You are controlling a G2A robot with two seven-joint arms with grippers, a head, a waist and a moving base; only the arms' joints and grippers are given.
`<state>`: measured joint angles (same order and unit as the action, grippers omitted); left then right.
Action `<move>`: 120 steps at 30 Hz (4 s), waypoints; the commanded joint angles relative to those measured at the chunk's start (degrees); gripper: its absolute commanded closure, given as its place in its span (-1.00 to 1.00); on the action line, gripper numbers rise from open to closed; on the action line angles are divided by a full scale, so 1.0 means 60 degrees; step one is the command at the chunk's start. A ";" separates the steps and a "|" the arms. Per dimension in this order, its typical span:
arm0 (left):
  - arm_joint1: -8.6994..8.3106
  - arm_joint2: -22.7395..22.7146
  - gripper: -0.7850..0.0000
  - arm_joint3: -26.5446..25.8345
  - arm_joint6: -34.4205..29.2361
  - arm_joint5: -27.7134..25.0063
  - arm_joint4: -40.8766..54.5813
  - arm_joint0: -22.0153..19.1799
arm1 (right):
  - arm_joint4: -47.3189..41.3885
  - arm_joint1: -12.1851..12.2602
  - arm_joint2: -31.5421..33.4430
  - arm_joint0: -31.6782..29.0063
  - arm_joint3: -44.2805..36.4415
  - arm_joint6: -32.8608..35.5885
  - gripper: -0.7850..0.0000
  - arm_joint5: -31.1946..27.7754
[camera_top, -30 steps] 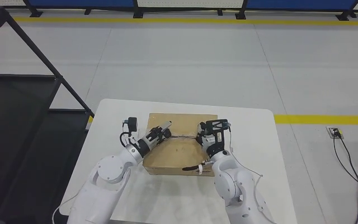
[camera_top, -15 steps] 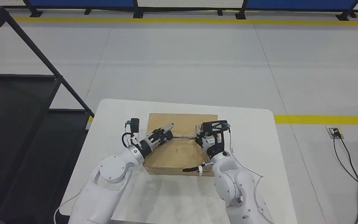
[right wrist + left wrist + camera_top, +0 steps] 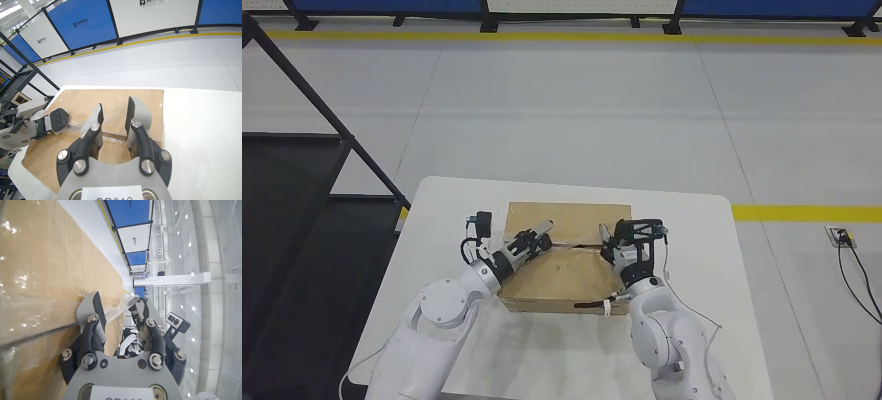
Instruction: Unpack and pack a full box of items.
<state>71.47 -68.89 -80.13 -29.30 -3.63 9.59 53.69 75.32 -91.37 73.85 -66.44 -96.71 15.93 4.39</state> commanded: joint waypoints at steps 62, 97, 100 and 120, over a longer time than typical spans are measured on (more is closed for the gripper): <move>0.0060 -0.0223 -0.27 -0.0171 -0.0024 -0.0246 0.0062 0.0256 | -0.2335 0.0479 -0.0129 0.2422 0.0169 0.6668 0.99 0.1233; 0.0074 -0.0299 -0.27 -0.0377 0.0031 -0.0370 -0.0014 0.0528 | -0.3574 0.0759 0.0255 0.3587 0.1688 0.8011 1.00 0.1186; 0.0067 -0.0353 -0.27 -0.0418 0.0042 -0.0381 -0.0005 0.0559 | -0.3599 0.0808 0.0393 0.3467 0.1654 0.7981 1.00 0.1267; -0.0219 -0.2601 -0.27 -0.1911 0.0536 -0.1098 0.0805 0.1794 | -0.5323 0.0941 0.0396 0.3549 0.1876 0.7238 1.00 0.0295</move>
<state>70.37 -82.69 -91.35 -26.12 -10.08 13.96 63.61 43.96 -85.68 76.71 -45.97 -86.86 59.40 6.28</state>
